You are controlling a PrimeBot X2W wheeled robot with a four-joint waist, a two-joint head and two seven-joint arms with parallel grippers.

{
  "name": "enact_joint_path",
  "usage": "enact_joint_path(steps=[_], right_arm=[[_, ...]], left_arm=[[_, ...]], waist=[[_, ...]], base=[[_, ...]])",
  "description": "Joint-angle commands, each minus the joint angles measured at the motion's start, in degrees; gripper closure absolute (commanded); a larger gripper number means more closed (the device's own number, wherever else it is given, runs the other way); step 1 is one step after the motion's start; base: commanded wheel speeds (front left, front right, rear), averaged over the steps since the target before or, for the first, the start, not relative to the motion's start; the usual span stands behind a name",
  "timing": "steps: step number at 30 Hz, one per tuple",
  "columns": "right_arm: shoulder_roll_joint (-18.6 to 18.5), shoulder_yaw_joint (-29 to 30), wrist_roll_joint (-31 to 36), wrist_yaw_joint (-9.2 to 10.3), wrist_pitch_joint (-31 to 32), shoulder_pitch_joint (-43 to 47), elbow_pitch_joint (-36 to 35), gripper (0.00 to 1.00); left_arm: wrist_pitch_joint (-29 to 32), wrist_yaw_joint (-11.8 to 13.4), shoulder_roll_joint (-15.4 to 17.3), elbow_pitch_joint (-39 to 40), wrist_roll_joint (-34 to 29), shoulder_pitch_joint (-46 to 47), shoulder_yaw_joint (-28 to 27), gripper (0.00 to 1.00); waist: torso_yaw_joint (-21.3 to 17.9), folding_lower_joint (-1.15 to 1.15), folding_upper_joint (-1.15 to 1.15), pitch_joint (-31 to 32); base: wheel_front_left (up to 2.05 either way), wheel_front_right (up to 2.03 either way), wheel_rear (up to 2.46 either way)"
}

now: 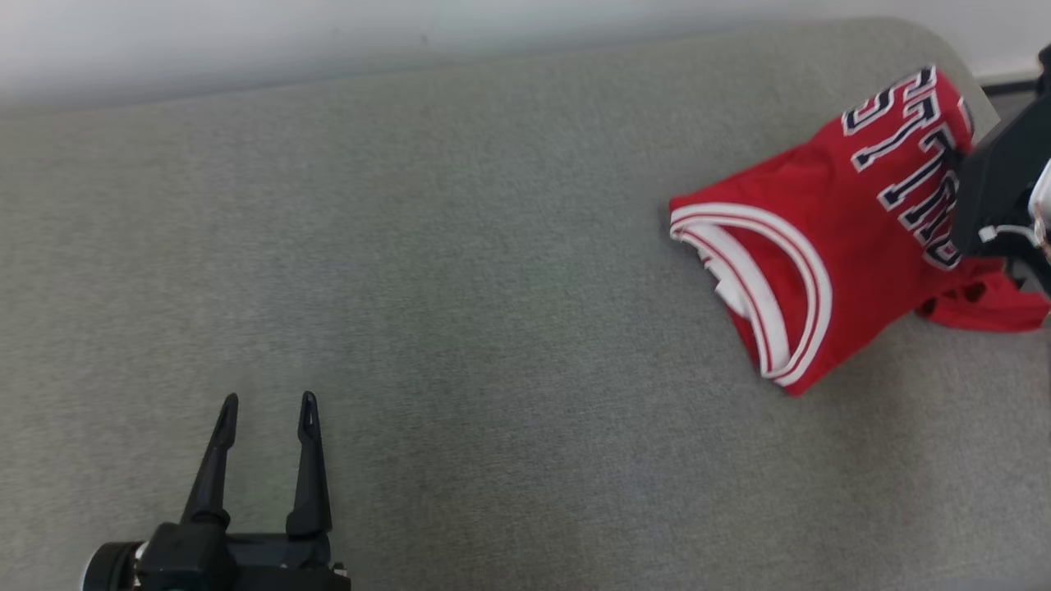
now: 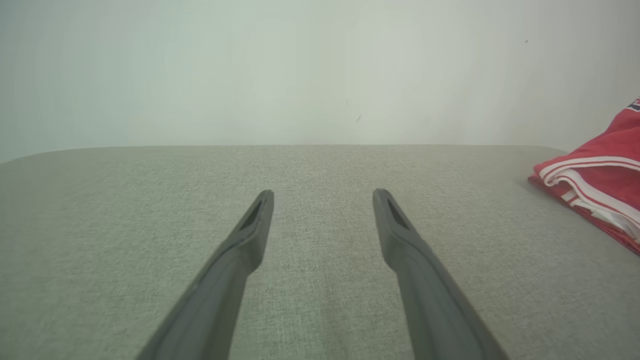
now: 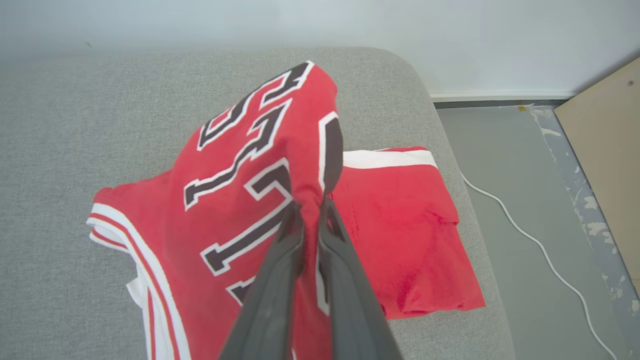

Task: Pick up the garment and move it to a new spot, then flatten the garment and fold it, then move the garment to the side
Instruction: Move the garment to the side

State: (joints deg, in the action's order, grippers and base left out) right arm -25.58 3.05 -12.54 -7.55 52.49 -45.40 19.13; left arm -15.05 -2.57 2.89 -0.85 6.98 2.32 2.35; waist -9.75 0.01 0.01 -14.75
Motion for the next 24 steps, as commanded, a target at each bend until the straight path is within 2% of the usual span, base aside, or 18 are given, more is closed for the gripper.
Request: enact_joint_path(steps=[1, 10, 16, 20, 24], right_arm=[[-0.83, 0.18, 0.91, 0.12, -0.87, -1.64, -0.27, 1.0], [-3.38, 1.8, 3.6, 0.12, -1.16, -4.76, -1.04, 1.0], [-8.62, 1.69, 5.04, 0.12, -1.03, -5.25, -1.86, 1.0], [-12.95, 3.18, 8.84, 0.12, -3.28, -3.47, -1.53, 1.0], [-13.5, 5.25, 11.37, 0.12, -8.23, -2.1, 0.5, 1.0]], left_arm=[[-0.13, -0.49, 0.22, 0.16, -0.81, 1.13, -0.44, 0.0], [-0.13, -2.3, 1.27, 0.62, -2.95, 3.66, -1.1, 0.0], [-0.13, -2.83, 2.06, 1.41, -3.39, 5.36, -1.52, 0.0], [-0.13, -3.01, 1.88, 2.0, -3.5, 6.69, -1.29, 0.0], [-0.13, -3.38, 2.36, 2.29, -4.22, 7.51, -0.81, 0.0]], waist=[[-4.01, -0.01, -0.01, -4.42], [-5.88, -0.01, -0.01, -9.53], [-5.9, -0.01, -0.01, -12.34], [-5.07, -0.01, -0.01, -13.9], [-4.7, -0.01, -0.01, -15.02]], base=[[0.0, 0.0, 0.0], [0.0, 0.0, 0.0], [0.0, 0.0, 0.0], [0.0, 0.0, 0.0], [0.0, 0.0, 0.0]])
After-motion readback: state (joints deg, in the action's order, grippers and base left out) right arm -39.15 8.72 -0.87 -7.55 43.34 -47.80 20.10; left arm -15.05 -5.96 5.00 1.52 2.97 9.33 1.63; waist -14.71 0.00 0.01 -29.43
